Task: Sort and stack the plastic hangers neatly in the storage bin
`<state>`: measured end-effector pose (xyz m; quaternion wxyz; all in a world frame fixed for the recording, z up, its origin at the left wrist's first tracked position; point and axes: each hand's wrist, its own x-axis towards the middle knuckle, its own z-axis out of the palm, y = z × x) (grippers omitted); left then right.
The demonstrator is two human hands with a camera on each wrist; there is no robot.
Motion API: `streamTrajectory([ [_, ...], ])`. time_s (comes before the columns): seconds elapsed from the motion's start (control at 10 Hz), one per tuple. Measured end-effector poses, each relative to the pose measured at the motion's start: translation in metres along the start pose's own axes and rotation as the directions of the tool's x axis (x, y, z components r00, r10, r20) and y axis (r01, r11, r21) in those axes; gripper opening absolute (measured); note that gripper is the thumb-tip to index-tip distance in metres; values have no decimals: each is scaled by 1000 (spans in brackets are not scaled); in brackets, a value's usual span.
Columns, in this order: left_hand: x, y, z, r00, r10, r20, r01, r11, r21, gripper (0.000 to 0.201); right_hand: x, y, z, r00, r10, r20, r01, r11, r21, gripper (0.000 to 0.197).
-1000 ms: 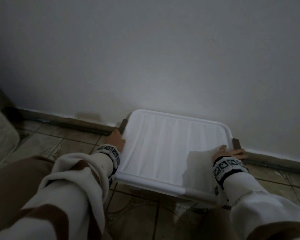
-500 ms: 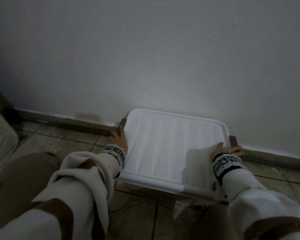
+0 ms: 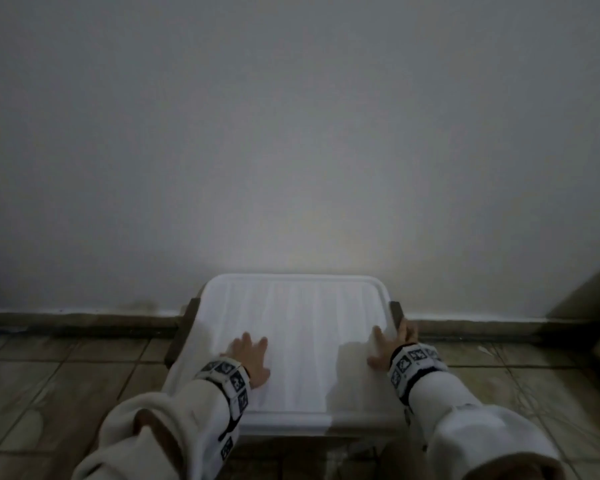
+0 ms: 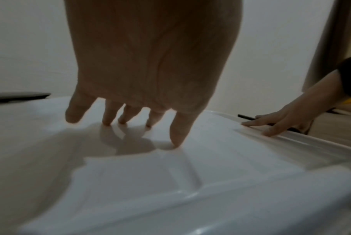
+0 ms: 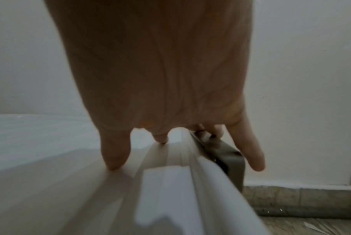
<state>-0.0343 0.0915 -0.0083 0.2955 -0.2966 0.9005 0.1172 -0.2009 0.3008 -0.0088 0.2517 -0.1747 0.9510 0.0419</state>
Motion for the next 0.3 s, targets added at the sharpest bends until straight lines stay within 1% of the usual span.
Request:
streamTrajectory([
  [0.1, -17, 14, -1, 987, 152, 50, -156, 985, 76, 72, -11, 10, -1, 997, -50, 61, 55, 995, -85, 77],
  [0.2, -34, 20, 1, 959, 272, 81, -281, 951, 127, 70, -31, 16, -7, 989, -80, 122, 93, 990, -106, 75],
  [0.3, -42, 16, 16, 919, 370, 138, -388, 911, 142, 63, -48, 23, 5, 968, -240, -76, 229, 964, -135, 78],
])
